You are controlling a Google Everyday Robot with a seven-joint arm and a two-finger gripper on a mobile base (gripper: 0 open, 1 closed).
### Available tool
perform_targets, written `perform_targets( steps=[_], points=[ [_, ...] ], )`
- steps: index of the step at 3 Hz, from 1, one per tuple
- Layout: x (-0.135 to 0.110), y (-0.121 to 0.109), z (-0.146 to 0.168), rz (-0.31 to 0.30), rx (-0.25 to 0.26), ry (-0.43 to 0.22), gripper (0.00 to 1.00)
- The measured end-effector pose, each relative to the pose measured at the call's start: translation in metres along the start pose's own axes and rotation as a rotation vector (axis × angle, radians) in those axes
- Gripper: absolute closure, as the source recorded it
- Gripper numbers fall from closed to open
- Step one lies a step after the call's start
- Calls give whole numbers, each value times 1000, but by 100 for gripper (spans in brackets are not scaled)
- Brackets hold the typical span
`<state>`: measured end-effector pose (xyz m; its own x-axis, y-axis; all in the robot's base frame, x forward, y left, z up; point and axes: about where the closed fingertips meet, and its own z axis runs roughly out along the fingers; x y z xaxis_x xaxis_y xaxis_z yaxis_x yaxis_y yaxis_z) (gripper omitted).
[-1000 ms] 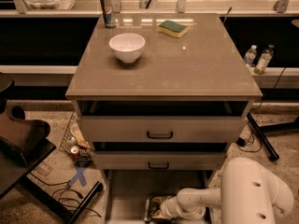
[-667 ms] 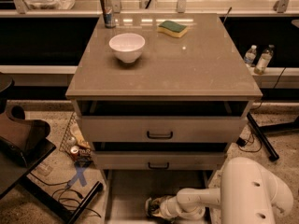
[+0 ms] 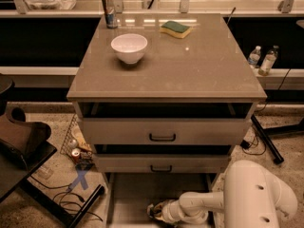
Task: Pick green jalapeno chip bag from bottom drawer and place on counter
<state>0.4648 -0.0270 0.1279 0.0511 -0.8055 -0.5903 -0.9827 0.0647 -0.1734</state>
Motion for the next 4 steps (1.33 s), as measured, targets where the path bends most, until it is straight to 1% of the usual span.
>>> perform_targets(
  steps=[1,2,3,4],
  points=[
    [-6,-9,-25,15,7,-16,100],
    [-12,-20,-74,42,17,-47,100],
    [-18,-35,-150,94,45,-117,100],
    [-21,-44,-219,159,79,-180,100]
  ],
)
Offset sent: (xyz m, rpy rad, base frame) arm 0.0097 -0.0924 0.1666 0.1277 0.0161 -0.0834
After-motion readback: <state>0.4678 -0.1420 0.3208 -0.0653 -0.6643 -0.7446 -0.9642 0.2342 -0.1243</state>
